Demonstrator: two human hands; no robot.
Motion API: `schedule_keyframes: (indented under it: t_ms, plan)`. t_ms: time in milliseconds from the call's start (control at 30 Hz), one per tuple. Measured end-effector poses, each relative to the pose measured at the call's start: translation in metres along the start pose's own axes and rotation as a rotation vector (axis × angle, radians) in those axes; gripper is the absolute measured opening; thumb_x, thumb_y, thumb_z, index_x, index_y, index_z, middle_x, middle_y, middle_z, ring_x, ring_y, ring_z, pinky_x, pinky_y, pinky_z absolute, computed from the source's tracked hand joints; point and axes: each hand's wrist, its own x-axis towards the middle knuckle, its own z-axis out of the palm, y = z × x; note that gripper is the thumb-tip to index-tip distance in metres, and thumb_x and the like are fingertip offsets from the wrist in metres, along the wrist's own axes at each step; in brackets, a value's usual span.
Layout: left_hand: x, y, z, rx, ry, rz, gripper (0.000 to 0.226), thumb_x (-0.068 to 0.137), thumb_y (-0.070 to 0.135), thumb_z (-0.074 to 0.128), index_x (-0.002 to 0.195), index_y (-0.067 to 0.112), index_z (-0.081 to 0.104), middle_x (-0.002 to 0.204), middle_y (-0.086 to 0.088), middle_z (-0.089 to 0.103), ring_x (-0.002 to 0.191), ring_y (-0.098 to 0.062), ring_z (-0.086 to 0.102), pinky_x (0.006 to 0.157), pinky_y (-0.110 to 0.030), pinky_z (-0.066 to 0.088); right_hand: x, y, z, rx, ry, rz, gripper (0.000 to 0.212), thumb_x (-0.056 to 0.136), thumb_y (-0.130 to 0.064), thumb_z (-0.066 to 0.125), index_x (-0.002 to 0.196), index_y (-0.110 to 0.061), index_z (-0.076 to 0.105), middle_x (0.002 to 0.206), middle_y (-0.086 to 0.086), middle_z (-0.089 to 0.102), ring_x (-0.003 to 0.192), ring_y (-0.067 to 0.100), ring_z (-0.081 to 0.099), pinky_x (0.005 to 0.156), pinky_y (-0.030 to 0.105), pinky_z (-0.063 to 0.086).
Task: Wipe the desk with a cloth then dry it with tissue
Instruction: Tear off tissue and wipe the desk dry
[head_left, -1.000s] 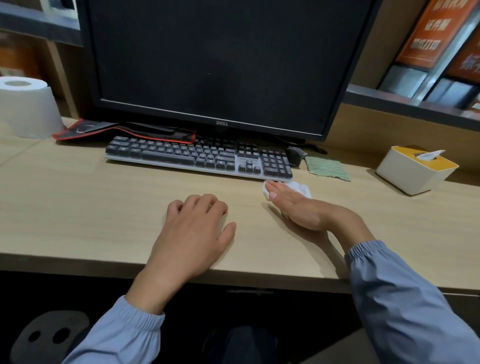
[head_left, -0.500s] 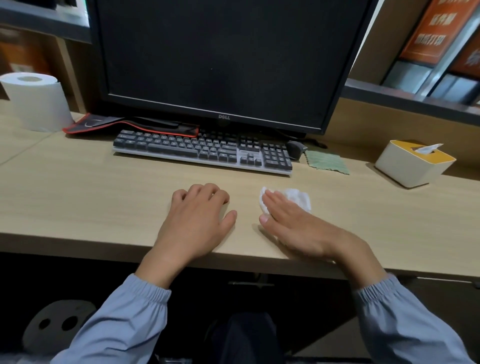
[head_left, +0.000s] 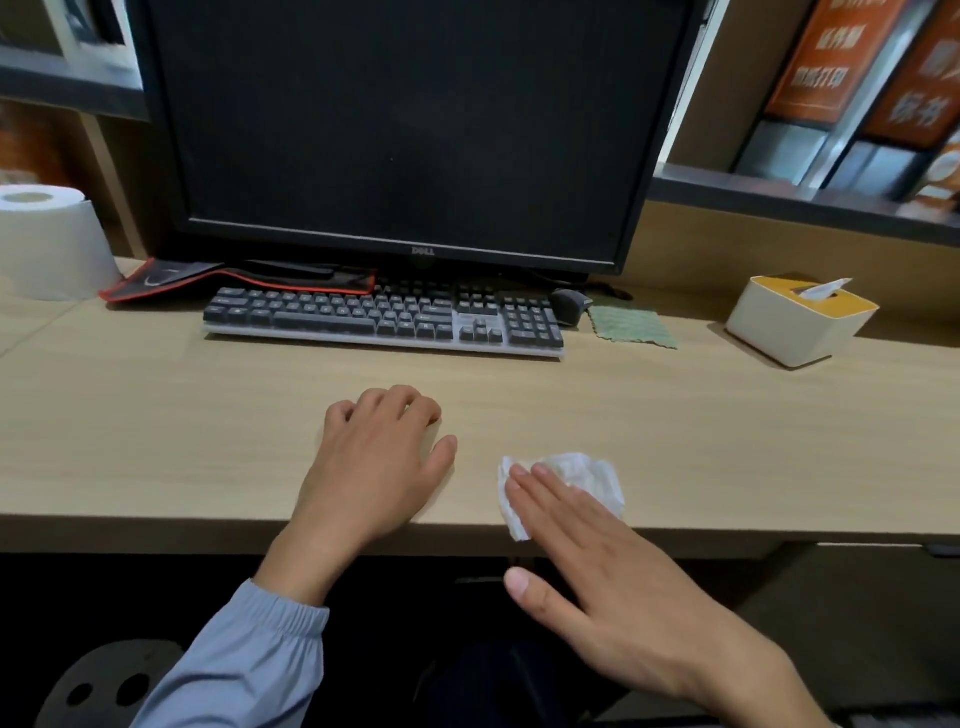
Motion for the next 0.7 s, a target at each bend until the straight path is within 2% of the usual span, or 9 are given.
schedule_keyframes:
  t_ms: [133,333,467,700]
  plan:
    - [-0.001,0.002,-0.001,-0.016,0.002,-0.002,0.043,0.103,0.057,0.035,0.134,0.035,0.054,0.138,0.015,0.051,0.130,-0.012,0.044,0.109,-0.041,0.030,0.007,-0.001,-0.003,0.029,-0.014,0.026,0.070,0.103,-0.070,0.011,0.161,-0.041,-0.016,0.160,-0.036,-0.029,0.141,-0.018,-0.033,0.126,0.023,-0.009]
    - [0.001,-0.002,0.000,-0.048,0.007,-0.017,0.039,0.104,0.054,0.036,0.134,0.036,0.053,0.139,0.017,0.049,0.132,-0.010,0.041,0.109,-0.039,0.026,0.062,0.014,-0.020,0.082,-0.088,0.030,0.069,0.106,-0.065,0.013,0.164,-0.036,-0.009,0.165,-0.029,-0.025,0.143,-0.019,-0.028,0.122,0.019,-0.014]
    - [0.000,-0.002,0.000,-0.099,0.027,-0.023,0.035,0.105,0.048,0.038,0.131,0.034,0.056,0.135,0.019,0.052,0.130,-0.009,0.043,0.110,-0.038,0.027,0.117,0.028,-0.039,0.097,-0.140,0.035,0.068,0.107,-0.061,0.012,0.165,-0.031,-0.010,0.168,-0.022,-0.022,0.150,-0.007,-0.024,0.123,0.027,-0.014]
    - [0.001,-0.002,0.000,-0.109,0.078,-0.020,0.027,0.105,0.042,0.040,0.123,0.033,0.057,0.124,0.020,0.054,0.122,-0.009,0.045,0.105,-0.036,0.028,0.180,0.040,-0.056,0.084,-0.119,0.015,0.063,0.111,-0.053,0.014,0.166,-0.028,-0.004,0.173,-0.013,-0.014,0.156,0.003,-0.015,0.121,0.026,-0.008]
